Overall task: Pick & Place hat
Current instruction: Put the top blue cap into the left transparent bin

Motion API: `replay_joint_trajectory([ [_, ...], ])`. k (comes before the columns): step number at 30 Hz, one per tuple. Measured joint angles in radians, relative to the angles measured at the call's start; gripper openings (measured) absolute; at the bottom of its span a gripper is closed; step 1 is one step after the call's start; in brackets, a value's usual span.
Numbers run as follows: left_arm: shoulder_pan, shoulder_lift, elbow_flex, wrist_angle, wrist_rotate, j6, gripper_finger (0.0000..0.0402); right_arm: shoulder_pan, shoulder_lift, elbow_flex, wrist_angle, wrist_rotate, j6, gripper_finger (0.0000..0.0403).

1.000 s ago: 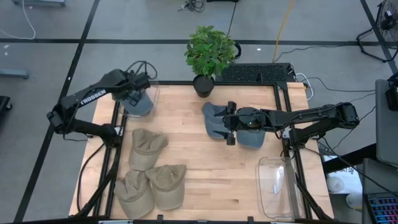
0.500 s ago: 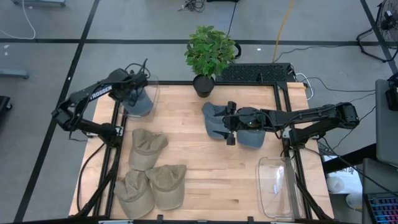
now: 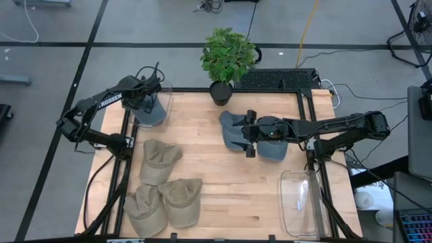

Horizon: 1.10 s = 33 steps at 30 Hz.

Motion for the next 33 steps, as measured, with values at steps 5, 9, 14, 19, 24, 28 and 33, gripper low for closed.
replay_joint_trajectory([
  [5,-0.019,0.000,-0.019,0.000,0.009,0.019,0.0004,0.000,0.000,0.000,0.000,0.000,0.000,0.0313],
  [9,-0.088,0.003,-0.029,0.003,0.030,0.064,0.0004,0.000,0.000,0.000,0.000,0.000,0.000,0.0313],
  [14,-0.149,0.006,-0.029,0.023,-0.029,0.079,0.0004,0.000,0.000,0.000,0.006,0.000,0.000,0.0313],
  [19,-0.231,0.013,-0.026,0.092,0.060,-0.034,0.0003,0.000,0.000,0.000,0.005,0.000,0.000,0.0313],
  [24,-0.210,0.013,-0.026,0.094,-0.050,-0.120,0.0004,0.000,0.000,0.000,0.006,0.000,0.000,0.0313],
  [28,-0.145,0.019,-0.025,0.169,-0.056,-0.094,0.0005,0.000,0.000,0.000,0.011,0.000,0.000,0.0313],
  [33,-0.098,0.117,-0.024,0.369,0.040,0.012,0.0005,0.000,0.000,0.000,0.020,-0.001,0.000,0.0313],
])
